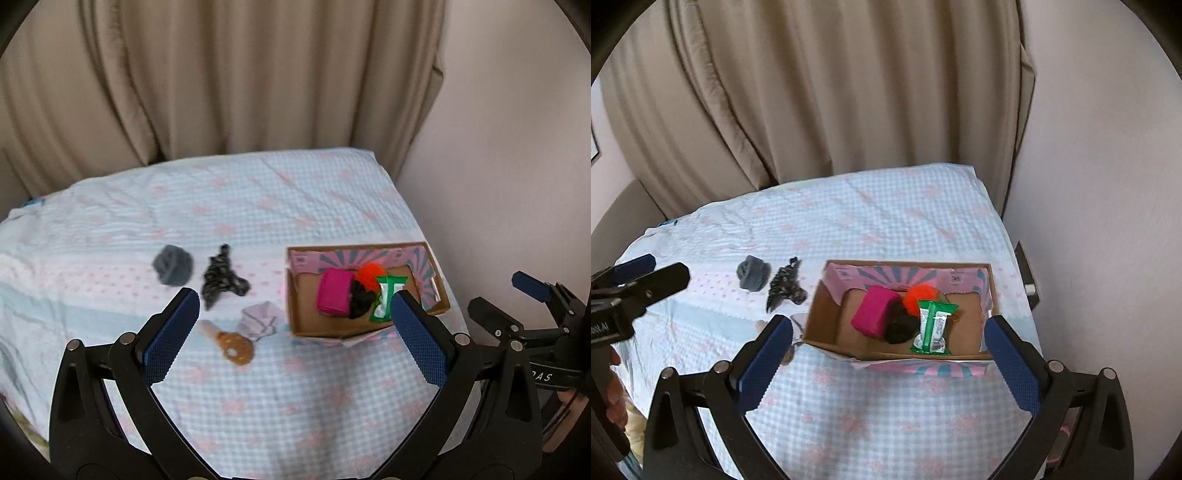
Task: Organize soft objects
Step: 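Lift both tools away from the box, then move both tools toward the grey sock ball and brown toy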
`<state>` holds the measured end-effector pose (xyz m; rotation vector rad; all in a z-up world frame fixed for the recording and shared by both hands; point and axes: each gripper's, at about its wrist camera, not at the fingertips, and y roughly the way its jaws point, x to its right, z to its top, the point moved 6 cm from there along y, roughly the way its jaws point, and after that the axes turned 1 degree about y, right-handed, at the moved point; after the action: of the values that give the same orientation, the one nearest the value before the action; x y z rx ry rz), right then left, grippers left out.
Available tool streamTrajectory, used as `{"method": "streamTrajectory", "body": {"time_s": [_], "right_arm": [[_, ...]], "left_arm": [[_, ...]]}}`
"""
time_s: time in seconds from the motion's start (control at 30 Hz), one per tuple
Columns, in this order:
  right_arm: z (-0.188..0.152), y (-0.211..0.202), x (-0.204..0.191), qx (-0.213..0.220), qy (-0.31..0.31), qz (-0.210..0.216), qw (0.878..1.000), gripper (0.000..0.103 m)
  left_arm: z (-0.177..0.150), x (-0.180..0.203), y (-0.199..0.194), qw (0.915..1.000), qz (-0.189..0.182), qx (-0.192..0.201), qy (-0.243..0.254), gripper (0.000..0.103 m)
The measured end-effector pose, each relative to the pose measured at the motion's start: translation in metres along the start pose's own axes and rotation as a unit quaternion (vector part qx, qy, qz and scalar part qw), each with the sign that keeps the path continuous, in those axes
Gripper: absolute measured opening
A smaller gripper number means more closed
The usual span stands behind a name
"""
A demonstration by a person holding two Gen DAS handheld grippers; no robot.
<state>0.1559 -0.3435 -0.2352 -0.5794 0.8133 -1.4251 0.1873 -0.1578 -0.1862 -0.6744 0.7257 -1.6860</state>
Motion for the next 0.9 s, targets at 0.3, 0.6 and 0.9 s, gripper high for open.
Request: {"method": "streamTrajectory", "body": {"time_s": [0.3,0.6,0.9], "right_arm": [[-0.006,-0.057,-0.059,0.052,-0.033,0.003,0.998,0.103],[-0.024,-0.07,-0.127,0.062,0.006,-0.006,0.998,0.103],[-0.035,-0.051,-0.188,0.065,0.077,-0.036,0.994,0.103]], "left_arm": [[-0.021,-0.073,-0.07,0.9979,0.028,0.048,-0.033,0.103],[-0.032,-0.167,-0.103,0.9973,0.015,0.06,-0.039,0.103],[-0.024,-0.257,-0.092,0.9986,-0.006,0.047,-0.021,0.103]]}}
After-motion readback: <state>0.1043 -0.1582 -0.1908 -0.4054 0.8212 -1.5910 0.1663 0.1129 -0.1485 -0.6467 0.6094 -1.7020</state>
